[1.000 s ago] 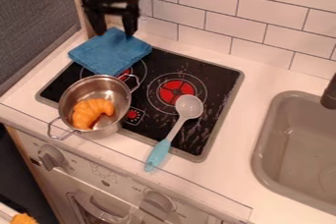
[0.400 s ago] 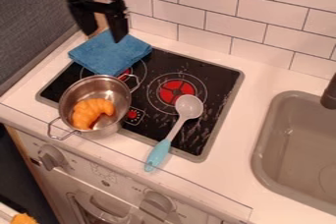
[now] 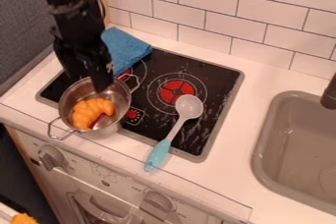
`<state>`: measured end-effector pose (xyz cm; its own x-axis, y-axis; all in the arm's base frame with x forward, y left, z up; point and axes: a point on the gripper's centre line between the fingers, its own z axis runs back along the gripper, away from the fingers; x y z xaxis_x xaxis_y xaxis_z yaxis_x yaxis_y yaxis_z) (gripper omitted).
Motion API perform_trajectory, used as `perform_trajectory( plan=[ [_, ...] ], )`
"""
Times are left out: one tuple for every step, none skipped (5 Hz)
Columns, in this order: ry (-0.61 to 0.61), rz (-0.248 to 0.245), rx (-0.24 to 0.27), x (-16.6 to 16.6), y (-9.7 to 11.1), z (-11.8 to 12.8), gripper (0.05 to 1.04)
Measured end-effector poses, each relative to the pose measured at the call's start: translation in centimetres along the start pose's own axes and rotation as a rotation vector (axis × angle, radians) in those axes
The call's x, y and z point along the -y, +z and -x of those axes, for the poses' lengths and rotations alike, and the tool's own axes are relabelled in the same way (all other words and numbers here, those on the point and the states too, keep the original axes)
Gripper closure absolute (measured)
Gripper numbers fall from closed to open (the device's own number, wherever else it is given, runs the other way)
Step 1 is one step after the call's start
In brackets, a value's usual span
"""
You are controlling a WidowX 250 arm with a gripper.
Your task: Take the croissant from the silver pot and put it on the lower left corner of the hob
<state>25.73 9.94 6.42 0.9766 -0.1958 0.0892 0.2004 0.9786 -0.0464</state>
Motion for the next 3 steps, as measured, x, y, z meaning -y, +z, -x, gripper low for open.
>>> perform_trajectory(
  plan=[
    [-0.016, -0.048, 0.003, -0.4, -1.3, 0.7, 0.084],
    [-0.057, -0.068, -0.027, 0.2, -3.5, 0.3, 0.084],
    [-0.074, -0.101, -0.066, 0.4, -5.7, -0.1, 0.084]
  ],
)
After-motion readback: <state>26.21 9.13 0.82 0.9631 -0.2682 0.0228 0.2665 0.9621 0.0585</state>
